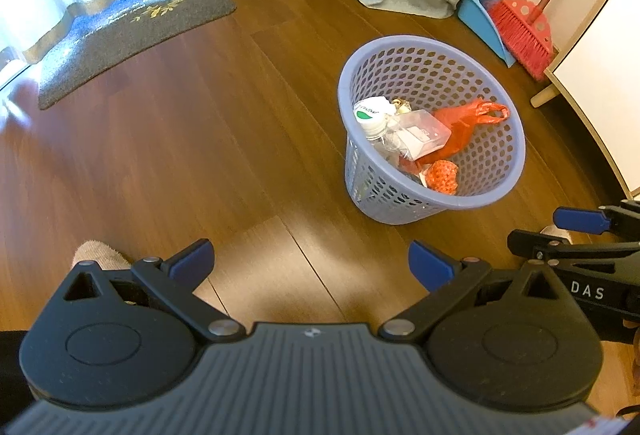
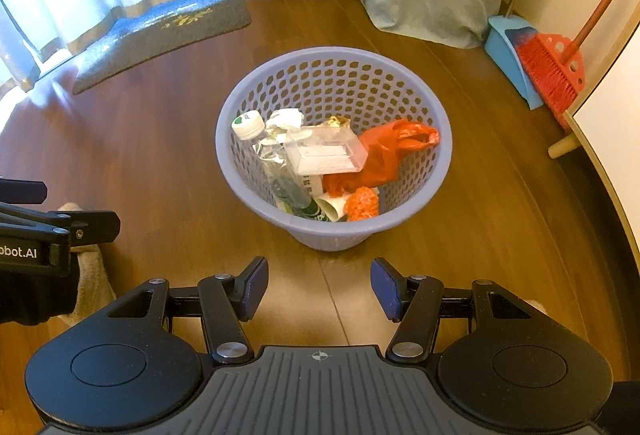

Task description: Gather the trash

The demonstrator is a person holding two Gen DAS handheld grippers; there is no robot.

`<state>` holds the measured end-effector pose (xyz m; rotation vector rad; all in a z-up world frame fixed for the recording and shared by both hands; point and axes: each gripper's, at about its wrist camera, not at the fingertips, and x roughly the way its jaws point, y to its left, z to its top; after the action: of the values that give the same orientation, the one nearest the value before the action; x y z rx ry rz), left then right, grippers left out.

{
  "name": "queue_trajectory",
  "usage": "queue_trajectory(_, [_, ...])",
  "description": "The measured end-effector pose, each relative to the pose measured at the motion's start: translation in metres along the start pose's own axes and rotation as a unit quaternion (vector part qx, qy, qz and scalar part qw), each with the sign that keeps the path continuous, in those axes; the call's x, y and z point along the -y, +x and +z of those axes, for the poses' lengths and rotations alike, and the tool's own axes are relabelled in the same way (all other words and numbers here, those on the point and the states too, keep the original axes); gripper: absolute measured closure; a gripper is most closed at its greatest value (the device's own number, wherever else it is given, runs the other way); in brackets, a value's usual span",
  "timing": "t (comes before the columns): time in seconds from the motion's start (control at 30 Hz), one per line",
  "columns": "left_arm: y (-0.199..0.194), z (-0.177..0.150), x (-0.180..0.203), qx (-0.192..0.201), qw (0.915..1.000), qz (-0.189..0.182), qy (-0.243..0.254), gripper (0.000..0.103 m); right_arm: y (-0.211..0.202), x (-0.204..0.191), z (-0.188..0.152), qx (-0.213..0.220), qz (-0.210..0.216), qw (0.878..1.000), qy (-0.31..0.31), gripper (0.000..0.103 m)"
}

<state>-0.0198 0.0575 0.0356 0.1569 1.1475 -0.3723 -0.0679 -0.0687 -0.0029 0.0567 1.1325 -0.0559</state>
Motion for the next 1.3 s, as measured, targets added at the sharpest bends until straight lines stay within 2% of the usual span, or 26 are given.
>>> queue_trajectory(0.3, [0.004,0.000,-0.004,-0.007,1.0000,0.004,-0.003,0.002,0.004,-0.005,0.002,-0.004,0.005,1.000,-0.002,0.049])
queue_trajectory(0.8, [0.011,-0.006,-0.001,-0.013,0.9993,0.028,0.023,0.001,0.003,-0.009,0.005,-0.007,0.033,0.999,0.021,0.049])
queue_trajectory(1.3, [0.010,-0.004,-0.003,-0.010,0.9992,0.033,0.019,0.001,0.005,-0.012,0.005,-0.011,0.033,0.999,0.020,0.049])
